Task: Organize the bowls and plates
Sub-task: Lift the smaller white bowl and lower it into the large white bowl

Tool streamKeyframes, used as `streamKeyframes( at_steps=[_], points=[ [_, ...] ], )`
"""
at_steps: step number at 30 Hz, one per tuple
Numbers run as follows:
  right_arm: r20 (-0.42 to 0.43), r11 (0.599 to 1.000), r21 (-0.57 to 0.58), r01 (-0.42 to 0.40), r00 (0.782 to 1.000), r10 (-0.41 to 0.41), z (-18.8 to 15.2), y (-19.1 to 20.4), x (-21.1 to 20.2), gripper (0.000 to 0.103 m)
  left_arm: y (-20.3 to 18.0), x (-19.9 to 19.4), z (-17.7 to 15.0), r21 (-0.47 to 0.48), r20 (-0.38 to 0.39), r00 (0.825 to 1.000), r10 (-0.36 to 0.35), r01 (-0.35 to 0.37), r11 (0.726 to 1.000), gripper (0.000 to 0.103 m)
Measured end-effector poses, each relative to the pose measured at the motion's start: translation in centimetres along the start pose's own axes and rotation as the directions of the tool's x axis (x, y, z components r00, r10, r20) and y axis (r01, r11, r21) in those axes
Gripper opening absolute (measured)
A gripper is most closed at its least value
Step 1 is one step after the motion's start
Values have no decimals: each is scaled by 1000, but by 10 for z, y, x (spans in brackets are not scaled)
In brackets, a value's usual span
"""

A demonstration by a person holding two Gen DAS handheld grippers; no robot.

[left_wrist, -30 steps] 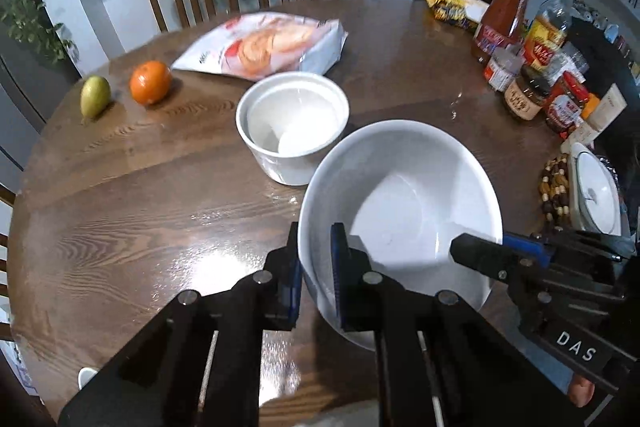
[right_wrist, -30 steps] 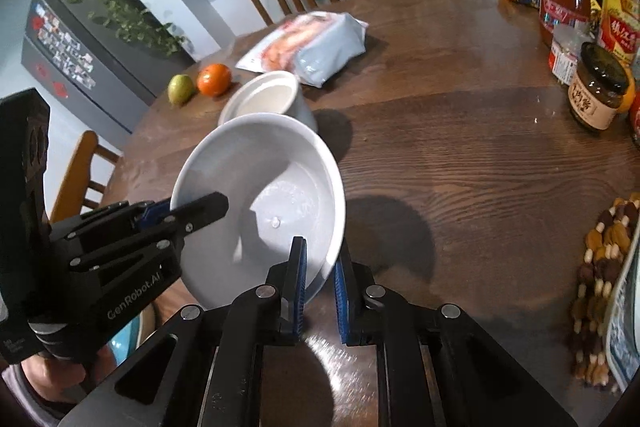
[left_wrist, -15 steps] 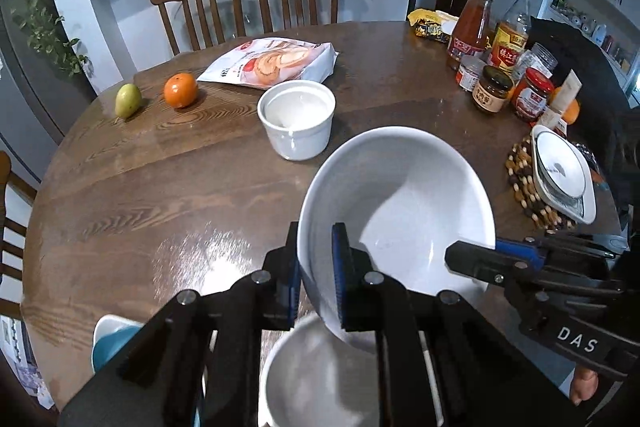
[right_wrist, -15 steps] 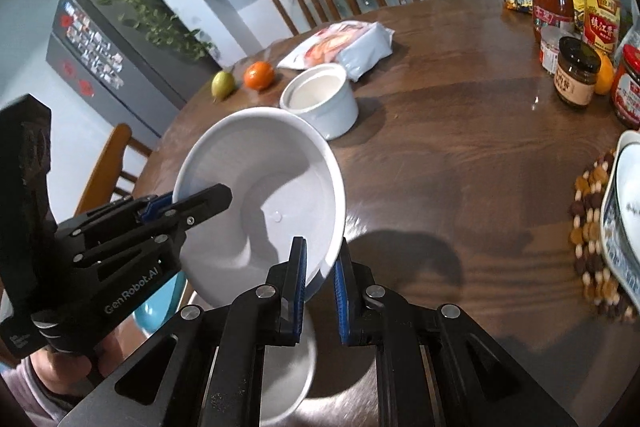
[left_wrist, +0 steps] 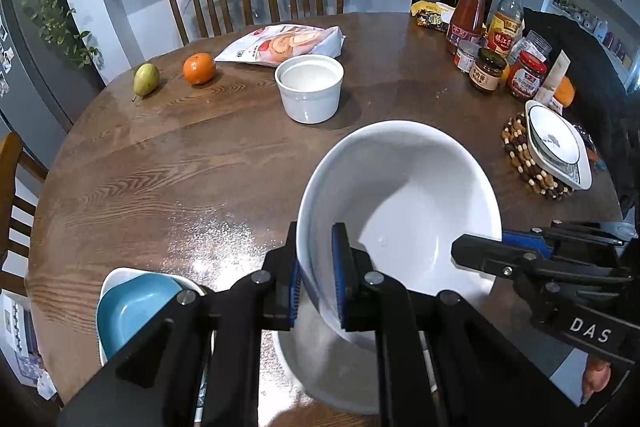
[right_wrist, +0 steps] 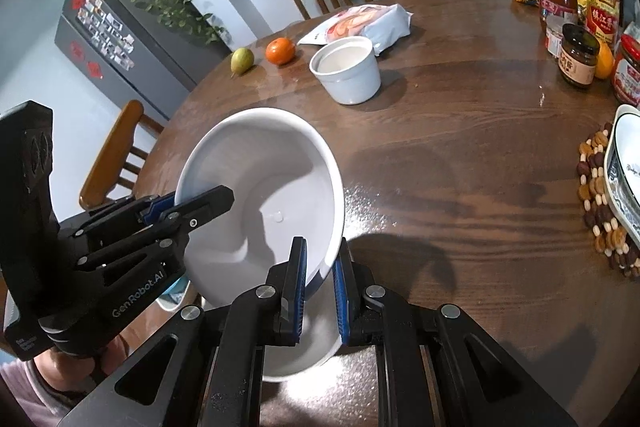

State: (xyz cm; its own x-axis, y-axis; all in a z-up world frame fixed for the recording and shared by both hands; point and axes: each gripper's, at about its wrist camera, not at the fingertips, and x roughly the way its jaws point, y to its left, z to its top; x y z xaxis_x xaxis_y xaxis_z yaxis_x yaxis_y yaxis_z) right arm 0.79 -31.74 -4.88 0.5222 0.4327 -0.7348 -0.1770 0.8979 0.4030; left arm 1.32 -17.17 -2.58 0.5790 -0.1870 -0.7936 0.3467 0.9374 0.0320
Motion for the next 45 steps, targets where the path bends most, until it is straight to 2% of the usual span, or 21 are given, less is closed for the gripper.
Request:
streamKeyframes(
  at_steps=[25,45],
  points=[
    [-64,998,9,60,996,-59,-23,19,8,14,11,4,-30,10,-45,998,-43,44,999,12],
    [-118,995,8,95,989,-93,-33,18,19,14,7,21,-45,32,-109,994,-33,36,999,12]
  ],
)
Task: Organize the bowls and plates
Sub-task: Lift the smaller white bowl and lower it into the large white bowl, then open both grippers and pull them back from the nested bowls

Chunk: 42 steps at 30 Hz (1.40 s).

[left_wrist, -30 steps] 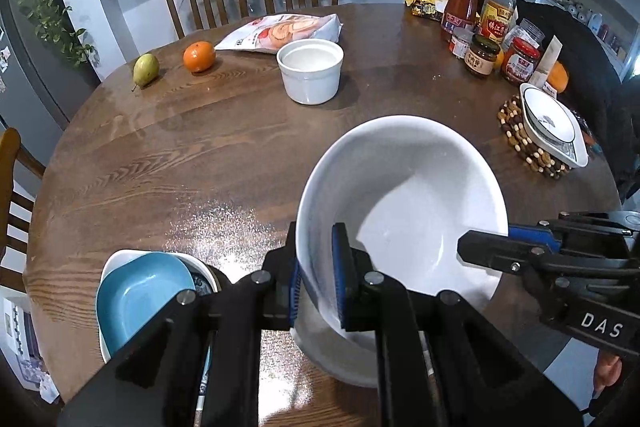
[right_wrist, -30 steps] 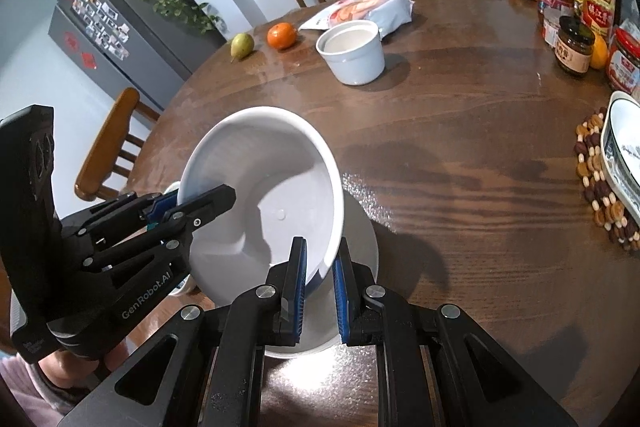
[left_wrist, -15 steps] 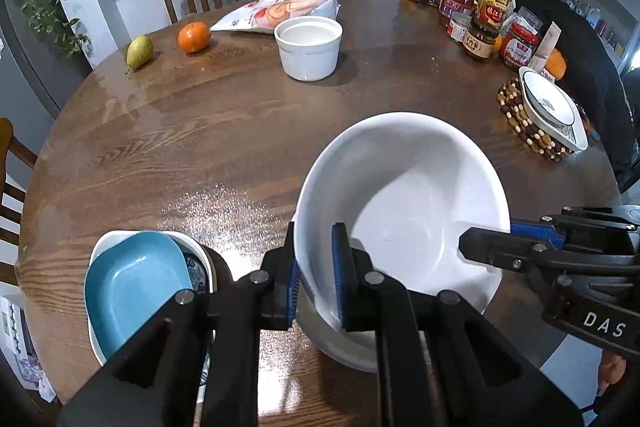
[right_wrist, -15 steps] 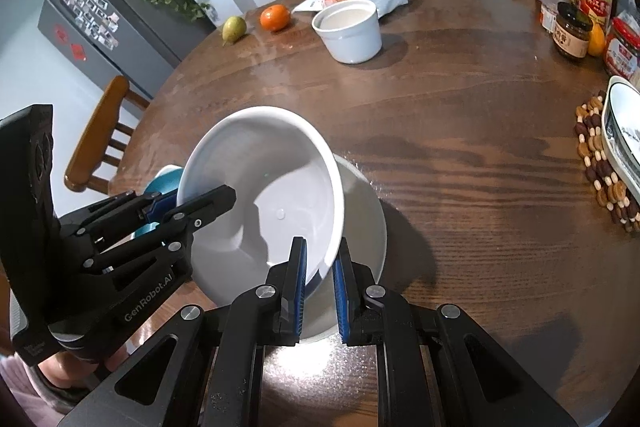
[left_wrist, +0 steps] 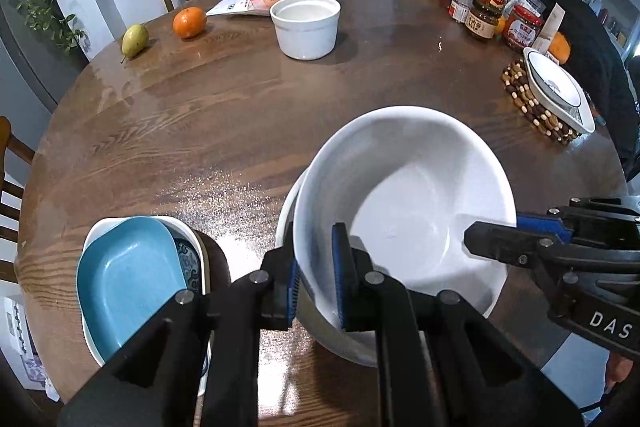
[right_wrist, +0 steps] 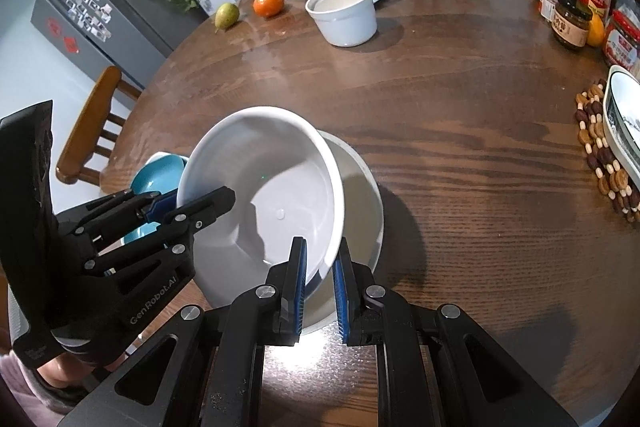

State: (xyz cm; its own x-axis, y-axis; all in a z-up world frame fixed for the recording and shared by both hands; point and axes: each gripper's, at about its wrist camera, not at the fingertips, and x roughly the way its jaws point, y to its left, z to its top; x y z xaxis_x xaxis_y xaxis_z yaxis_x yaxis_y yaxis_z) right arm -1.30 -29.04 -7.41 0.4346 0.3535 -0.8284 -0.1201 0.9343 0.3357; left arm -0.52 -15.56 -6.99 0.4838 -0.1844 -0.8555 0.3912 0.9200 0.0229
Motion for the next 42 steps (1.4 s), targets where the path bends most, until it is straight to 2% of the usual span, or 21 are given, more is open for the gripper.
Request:
streamKeyframes(
  at_steps=[12,42],
  points=[
    [-31,999,-11,32,999,-33,2,0,11,14,-5,13,-2,18,-37,999,7,-6,1000,13],
    [-26,996,-42,73,997,-74,8,1,14,14,-10,19,1,74,-18,999,43,-42,996,18]
  ],
)
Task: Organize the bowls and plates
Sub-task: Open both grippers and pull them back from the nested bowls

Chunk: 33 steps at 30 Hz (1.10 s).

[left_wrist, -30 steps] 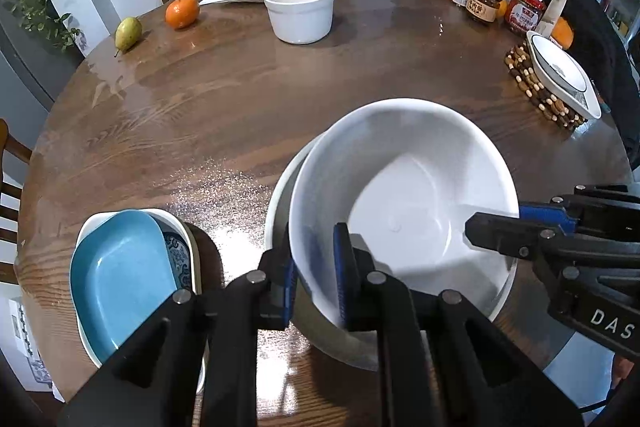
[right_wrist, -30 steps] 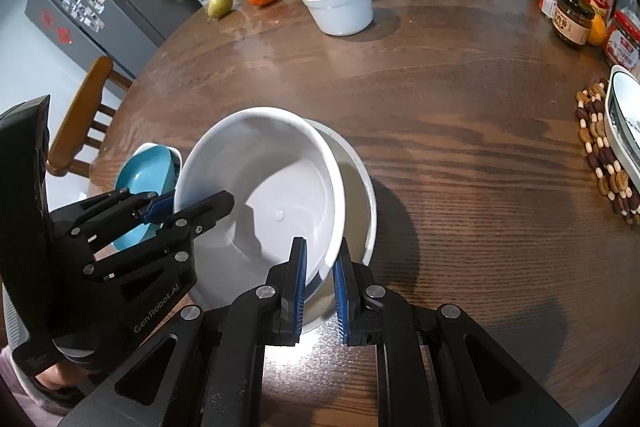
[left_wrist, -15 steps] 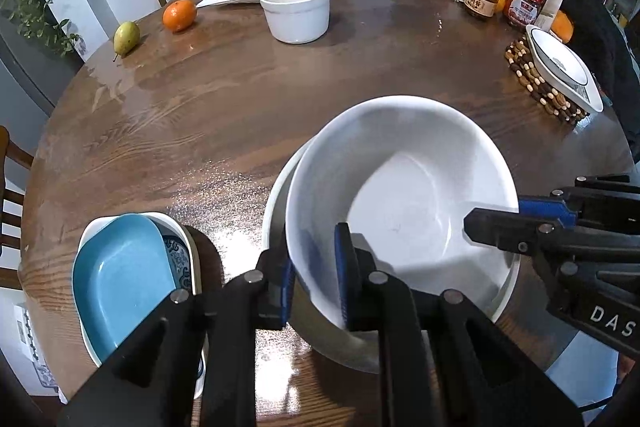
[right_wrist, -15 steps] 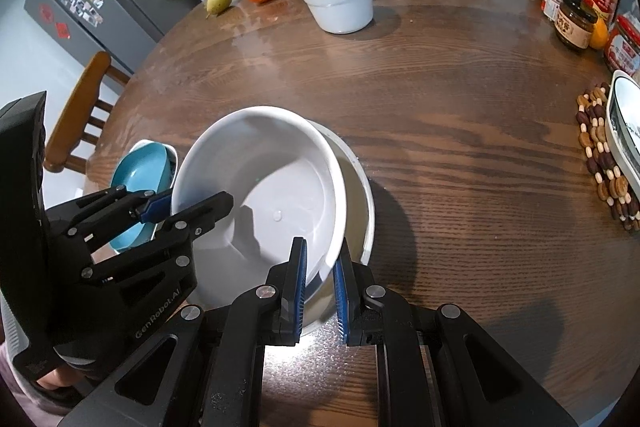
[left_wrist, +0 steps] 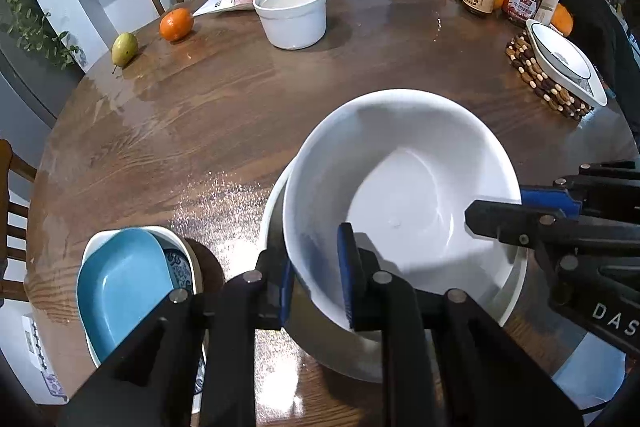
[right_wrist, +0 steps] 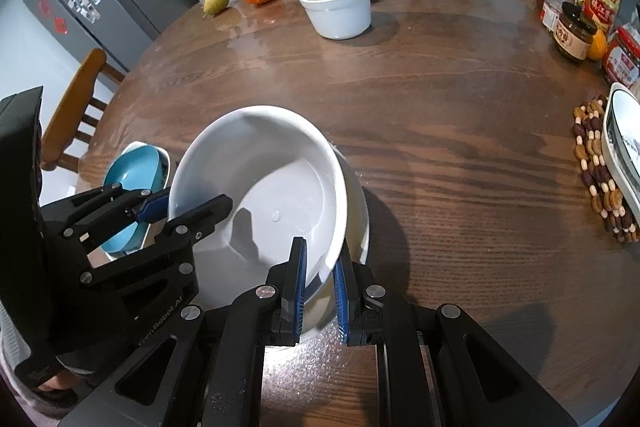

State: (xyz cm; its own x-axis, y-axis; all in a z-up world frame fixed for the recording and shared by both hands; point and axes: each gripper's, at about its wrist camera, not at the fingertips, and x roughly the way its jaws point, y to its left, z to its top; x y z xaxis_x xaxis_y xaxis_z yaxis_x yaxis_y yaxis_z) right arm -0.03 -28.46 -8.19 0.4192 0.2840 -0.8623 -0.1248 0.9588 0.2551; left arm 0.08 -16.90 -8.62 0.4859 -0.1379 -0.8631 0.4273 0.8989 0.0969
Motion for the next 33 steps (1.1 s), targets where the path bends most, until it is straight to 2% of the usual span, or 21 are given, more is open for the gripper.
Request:
streamKeyframes(
  at_steps=[14,33],
  points=[
    [36,1000,-8,27,999,-27,20,0,4,14,7,12,21,-28,5,1000,21,-21,999,18],
    [40,1000,-3,27,999,-26,21,1,3,14,8,12,19,-36,-3,1000,22,-22,999,19]
  ],
)
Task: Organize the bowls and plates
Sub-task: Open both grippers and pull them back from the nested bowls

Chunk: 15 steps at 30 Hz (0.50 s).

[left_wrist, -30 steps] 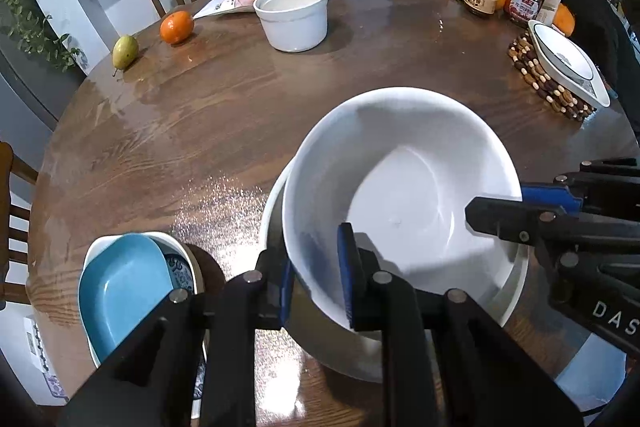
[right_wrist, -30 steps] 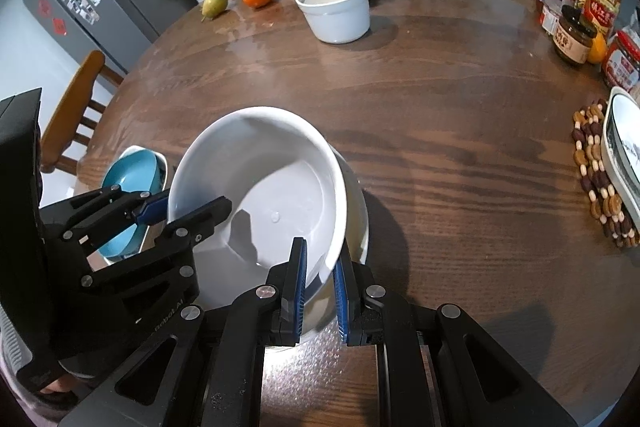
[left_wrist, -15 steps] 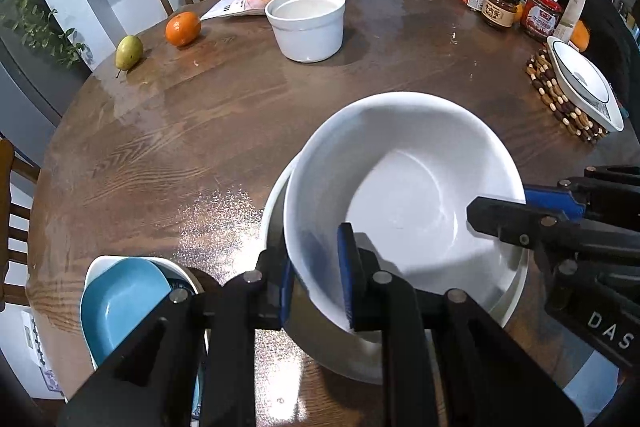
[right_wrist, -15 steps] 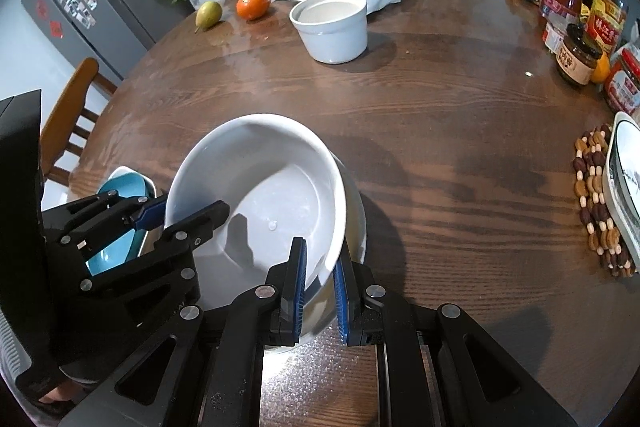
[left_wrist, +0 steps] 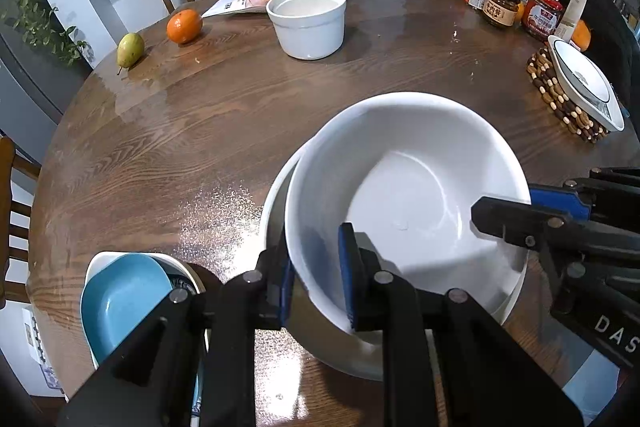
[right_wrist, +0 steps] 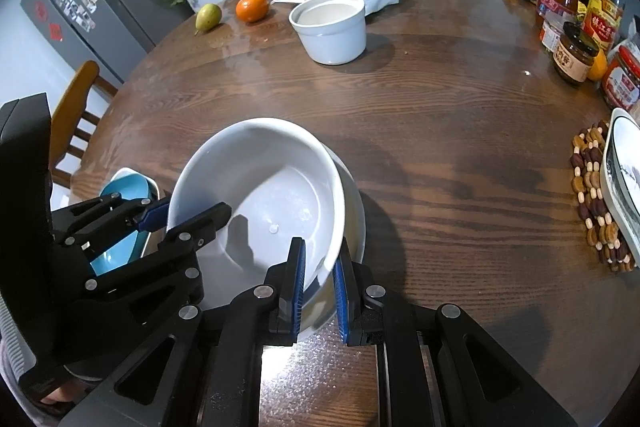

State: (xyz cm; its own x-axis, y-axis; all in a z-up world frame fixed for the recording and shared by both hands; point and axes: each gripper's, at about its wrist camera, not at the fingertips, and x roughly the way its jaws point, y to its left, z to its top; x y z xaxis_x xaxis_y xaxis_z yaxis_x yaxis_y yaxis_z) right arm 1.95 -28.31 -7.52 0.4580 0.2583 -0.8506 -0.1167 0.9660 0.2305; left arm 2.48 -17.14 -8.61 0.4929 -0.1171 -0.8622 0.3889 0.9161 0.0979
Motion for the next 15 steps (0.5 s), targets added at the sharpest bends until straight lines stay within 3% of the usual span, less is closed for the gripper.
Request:
streamKeyframes(
  at_steps=[12,13,15],
  points=[
    [35,1000,12,-3,999,3,-1,-2,-12,15,1,-14,2,-20,37,999,-13,14,1000,41],
    [41,1000,13,0,999,0,-1,-3,-14,15,2,-16,2,-24,40,999,-17,18,1000,43],
    [52,1000,22,-5,999,4,-2,-5,-18,15,4,-21,2,-30,55,998,-1,3,1000,59]
  ],
)
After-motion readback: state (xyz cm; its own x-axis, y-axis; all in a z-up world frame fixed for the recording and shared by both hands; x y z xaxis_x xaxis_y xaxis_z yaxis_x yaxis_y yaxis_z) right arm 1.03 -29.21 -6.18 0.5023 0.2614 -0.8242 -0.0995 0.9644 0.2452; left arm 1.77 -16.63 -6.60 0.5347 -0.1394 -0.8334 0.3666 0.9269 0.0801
